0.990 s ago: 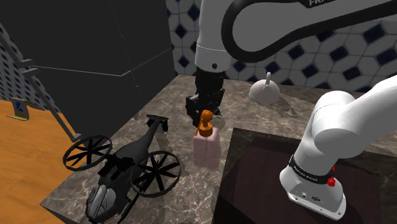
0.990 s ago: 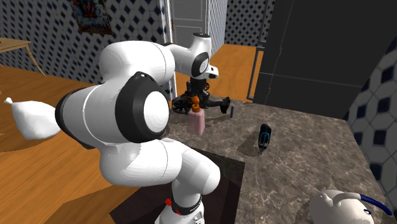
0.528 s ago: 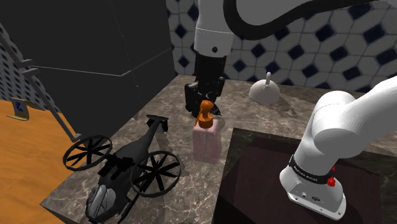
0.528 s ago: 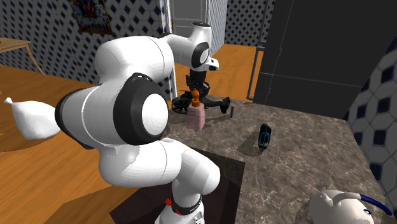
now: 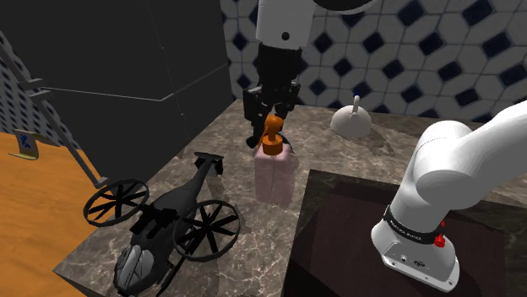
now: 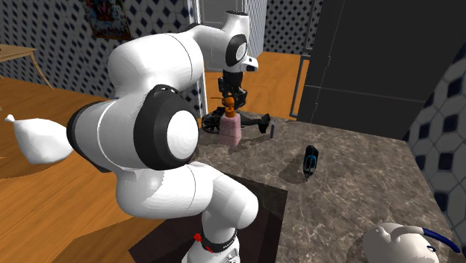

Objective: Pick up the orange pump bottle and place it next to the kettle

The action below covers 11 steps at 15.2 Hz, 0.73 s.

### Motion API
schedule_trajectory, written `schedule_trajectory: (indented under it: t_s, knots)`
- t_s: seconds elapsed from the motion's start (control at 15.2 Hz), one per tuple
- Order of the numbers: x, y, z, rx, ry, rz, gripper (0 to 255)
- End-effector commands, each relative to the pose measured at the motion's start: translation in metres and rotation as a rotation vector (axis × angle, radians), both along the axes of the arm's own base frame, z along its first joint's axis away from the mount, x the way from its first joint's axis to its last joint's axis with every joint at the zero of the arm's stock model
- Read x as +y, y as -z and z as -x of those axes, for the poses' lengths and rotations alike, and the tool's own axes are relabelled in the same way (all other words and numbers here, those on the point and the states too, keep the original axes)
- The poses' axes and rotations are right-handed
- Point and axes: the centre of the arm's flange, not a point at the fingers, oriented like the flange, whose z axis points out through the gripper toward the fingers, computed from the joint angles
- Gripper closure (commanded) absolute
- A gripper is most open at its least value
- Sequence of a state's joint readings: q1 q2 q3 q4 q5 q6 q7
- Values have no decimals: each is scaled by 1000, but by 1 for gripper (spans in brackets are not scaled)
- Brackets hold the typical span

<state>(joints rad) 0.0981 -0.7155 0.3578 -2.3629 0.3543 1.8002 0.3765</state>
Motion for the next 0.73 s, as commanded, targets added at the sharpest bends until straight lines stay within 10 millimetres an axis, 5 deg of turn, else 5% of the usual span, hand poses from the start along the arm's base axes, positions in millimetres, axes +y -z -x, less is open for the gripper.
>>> schedule_trajectory:
  t_s: [0.0, 0.66]
  knots:
    - [0, -11, 1, 0, 0, 0, 255]
    - [0, -64, 1, 0, 0, 0, 255]
